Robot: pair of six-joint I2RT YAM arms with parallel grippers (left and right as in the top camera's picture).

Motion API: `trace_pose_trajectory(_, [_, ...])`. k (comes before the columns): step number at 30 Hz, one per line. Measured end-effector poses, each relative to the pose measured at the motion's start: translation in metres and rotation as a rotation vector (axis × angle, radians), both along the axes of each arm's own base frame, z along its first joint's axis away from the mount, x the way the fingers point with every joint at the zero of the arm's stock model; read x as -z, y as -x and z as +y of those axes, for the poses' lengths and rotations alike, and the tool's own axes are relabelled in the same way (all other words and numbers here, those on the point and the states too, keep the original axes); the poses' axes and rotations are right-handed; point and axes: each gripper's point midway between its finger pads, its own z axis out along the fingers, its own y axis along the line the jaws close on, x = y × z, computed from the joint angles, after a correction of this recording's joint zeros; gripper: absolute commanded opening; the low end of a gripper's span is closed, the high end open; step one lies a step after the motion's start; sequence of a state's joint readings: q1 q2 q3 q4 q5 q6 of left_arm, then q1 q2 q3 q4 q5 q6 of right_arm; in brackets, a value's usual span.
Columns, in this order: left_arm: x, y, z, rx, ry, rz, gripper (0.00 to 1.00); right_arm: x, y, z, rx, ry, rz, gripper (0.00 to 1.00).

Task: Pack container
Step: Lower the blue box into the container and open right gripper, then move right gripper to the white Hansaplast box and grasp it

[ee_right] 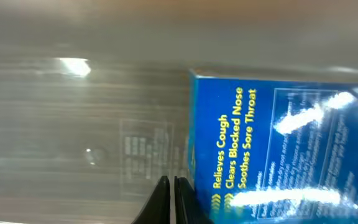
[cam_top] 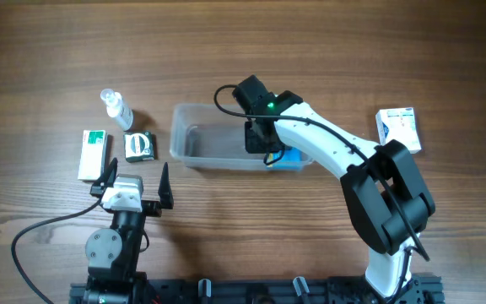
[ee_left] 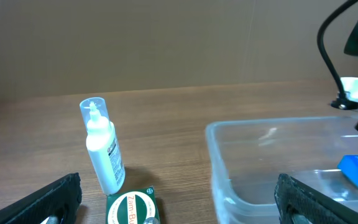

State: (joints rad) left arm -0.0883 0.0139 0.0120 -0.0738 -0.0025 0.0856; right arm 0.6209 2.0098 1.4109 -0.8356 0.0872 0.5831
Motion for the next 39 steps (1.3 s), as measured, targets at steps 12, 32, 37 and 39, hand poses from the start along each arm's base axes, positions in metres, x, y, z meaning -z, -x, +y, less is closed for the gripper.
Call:
trace_pose_trajectory(12, [0.0,0.0,0.0,0.0,0.0,0.0,1.0,-0.078,-0.041,0.04,-0.103,-0.125,-0.114,0.29])
trace_pose_trajectory(32, [0.0,0.0,0.0,0.0,0.0,0.0,1.0,-0.165,-0.03,-0.353,0.381,0.117,-0.083,1.0])
trace_pose_trajectory(37, [0.0,0.0,0.0,0.0,0.0,0.0,1.0,-0.09,-0.031,-0.352,0.29,0.127,-0.039,1.0])
trace_pose_trajectory(39, [0.0,0.0,0.0,0.0,0.0,0.0,1.0,-0.063,-0.029,-0.349,0.233,0.118,-0.035,1.0])
